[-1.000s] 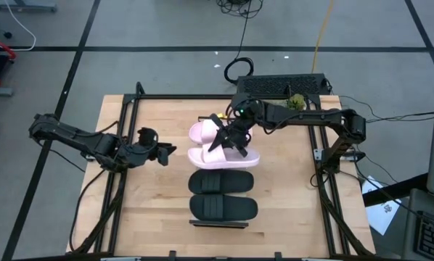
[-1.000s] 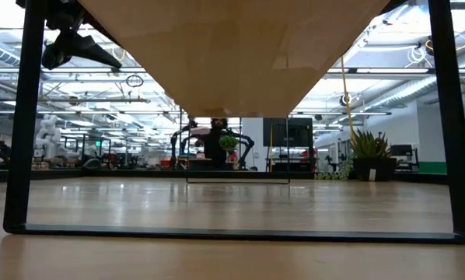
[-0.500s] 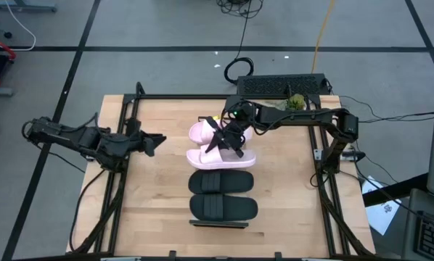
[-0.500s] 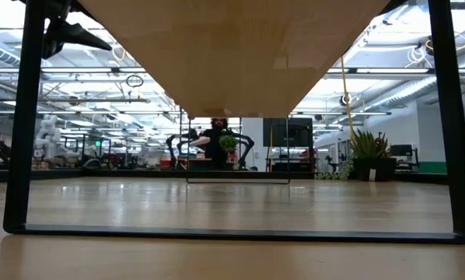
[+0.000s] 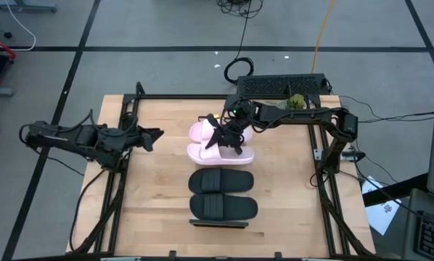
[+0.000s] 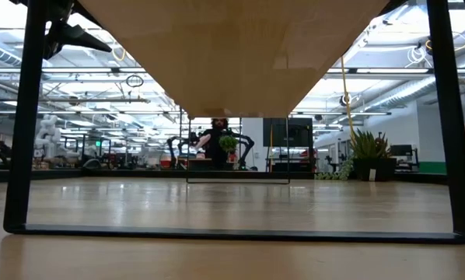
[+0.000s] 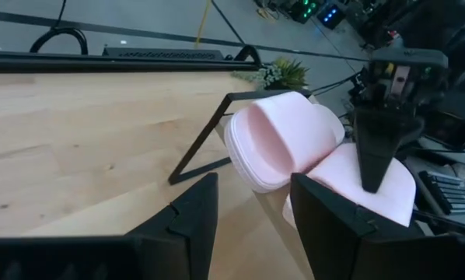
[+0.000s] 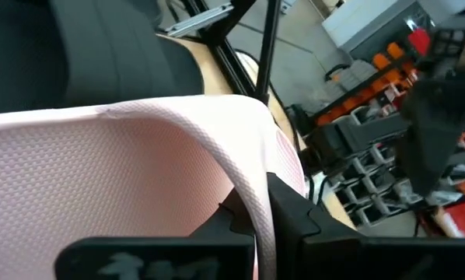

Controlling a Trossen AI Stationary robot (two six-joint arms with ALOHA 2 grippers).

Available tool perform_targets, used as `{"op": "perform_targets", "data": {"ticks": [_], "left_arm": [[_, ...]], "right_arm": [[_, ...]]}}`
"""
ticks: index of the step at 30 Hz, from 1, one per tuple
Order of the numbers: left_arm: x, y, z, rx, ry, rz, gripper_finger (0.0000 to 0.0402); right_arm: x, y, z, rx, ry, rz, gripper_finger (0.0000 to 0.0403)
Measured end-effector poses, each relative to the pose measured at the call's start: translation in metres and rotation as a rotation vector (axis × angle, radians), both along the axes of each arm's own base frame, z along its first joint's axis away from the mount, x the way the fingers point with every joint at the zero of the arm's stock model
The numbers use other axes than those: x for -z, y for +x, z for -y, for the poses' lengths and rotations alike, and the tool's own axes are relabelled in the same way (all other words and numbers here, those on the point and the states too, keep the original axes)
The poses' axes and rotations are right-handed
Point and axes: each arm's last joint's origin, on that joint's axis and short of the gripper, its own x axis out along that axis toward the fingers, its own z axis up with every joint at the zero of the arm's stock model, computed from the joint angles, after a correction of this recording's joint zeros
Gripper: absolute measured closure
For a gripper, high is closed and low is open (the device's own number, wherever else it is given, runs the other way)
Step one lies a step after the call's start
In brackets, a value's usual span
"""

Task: Pick and place slides into the shelf
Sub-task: Put the pink slipper on the shelf

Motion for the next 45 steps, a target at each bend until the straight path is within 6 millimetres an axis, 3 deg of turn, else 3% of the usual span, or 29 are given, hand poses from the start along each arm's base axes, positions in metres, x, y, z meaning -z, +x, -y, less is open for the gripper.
{"op": "perform_targets", "data": {"ticks": [15,27,35,45], "left_arm": [[0.002,-0.001,0.0,0.002,-0.009,-0.017,0.0241],[0.002,-0.001,0.0,0.005,-0.007,-0.02,0.0241],[0.002,-0.001,0.0,0.012,-0.011,-0.021,0.0241],[0.008,0.01,0.003,0.023,-0.018,-0.071,0.0241]], "right_arm": [[0.009,0.003,-0.002,-0.007,-0.056,-0.013,0.04],[0.015,0.003,-0.017,0.026,-0.308,-0.033,0.0397],[0.017,0.006,-0.029,0.049,-0.456,-0.02,0.0364],[0.006,0.001,-0.034,0.048,-0.556,0.019,0.0349]]}}
